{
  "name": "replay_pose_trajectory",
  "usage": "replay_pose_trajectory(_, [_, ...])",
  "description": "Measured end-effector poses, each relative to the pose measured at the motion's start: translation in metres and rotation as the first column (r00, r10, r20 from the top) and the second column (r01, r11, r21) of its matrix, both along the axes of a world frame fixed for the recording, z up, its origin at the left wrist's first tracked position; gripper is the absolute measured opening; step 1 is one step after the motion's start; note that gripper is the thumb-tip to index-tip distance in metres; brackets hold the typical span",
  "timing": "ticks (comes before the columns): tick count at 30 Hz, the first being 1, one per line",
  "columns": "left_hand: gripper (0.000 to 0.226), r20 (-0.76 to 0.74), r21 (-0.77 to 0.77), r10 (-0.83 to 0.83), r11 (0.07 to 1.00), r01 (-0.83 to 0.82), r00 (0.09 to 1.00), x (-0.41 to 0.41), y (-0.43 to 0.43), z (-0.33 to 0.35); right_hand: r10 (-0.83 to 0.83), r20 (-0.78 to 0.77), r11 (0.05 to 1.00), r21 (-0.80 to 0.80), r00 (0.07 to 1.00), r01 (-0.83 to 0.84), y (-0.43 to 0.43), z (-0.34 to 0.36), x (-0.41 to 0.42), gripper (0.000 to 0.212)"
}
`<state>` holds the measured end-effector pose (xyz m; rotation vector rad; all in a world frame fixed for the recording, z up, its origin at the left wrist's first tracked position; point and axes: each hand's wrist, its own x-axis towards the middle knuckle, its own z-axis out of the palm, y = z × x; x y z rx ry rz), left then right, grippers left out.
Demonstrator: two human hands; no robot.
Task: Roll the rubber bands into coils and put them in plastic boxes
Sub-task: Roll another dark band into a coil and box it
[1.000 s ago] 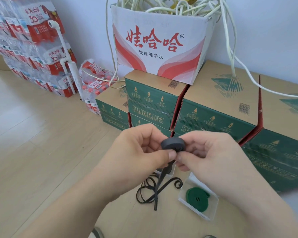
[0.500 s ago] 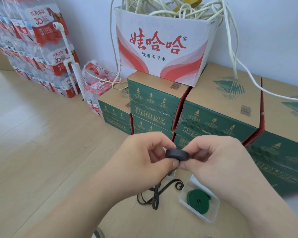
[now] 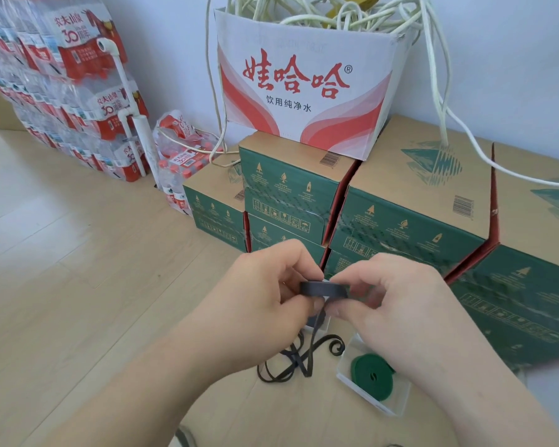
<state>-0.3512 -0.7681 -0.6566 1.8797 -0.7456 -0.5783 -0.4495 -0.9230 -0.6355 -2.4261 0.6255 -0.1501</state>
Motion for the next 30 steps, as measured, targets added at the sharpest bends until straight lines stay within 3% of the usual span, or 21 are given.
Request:
replay_pose_trajectory(6, [0.014,-0.255,-0.101,-0.034,0.995,0.009,0.966,0.001,0.000,0.007,0.004,0.153,0.972,0.231,0.988,-0.040,0.001,0.005,0.001,0.026])
replay_pose_trajectory(9, [0.014,-0.264,-0.073,-0.084,0.995,0.067,0.961,0.002,0.003,0.007,0.051,0.072,0.972,0.226,0.996,-0.066,0.001,0.007,-0.001,0.016])
replay_pose_trajectory(10, [0.016,-0.193,-0.018,-0.079,0.997,0.077,0.978,0.002,0.004,0.004,0.049,0.042,0.977,0.206,0.998,-0.057,0.001,0.006,-0.001,0.016])
replay_pose_trajectory(12, [0.017,0.144,0.132,-0.065,0.990,0.046,0.987,0.002,0.004,-0.003,0.024,-0.029,0.994,0.108,0.999,-0.020,0.002,0.001,-0.001,0.015])
replay_pose_trajectory(14, [0.017,0.450,0.213,-0.113,0.977,0.017,0.886,0.002,0.003,-0.008,-0.002,-0.120,1.000,-0.025,0.993,-0.001,0.004,-0.003,0.001,0.014])
replay_pose_trajectory(16, [0.013,0.500,0.176,-0.146,0.982,0.065,0.854,0.000,-0.001,-0.010,-0.011,-0.145,0.995,-0.104,0.989,-0.004,0.006,-0.005,0.002,0.012])
replay_pose_trajectory(18, [0.011,0.417,0.123,-0.110,0.990,0.064,0.902,-0.002,-0.002,-0.011,-0.003,-0.090,0.997,-0.082,0.996,-0.005,0.005,-0.005,0.001,0.012])
replay_pose_trajectory(20, [0.016,0.202,0.081,-0.035,0.997,0.019,0.979,0.000,0.001,-0.008,0.024,-0.029,0.999,0.022,0.999,-0.023,0.002,-0.002,0.001,0.016])
replay_pose_trajectory(23, [0.024,-0.084,-0.001,0.002,1.000,-0.002,0.996,0.004,0.005,0.000,0.058,0.007,0.989,0.137,0.998,-0.058,0.000,0.002,0.000,0.019])
replay_pose_trajectory(26, [0.021,-0.200,-0.050,-0.022,0.999,0.012,0.980,0.005,0.006,0.002,0.085,0.050,0.984,0.155,0.995,-0.092,0.000,0.001,0.000,0.013])
replay_pose_trajectory(30, [0.020,-0.197,-0.007,-0.050,0.999,0.050,0.979,0.003,0.004,-0.001,0.140,0.025,0.981,0.131,0.990,-0.142,0.001,0.002,-0.001,0.015])
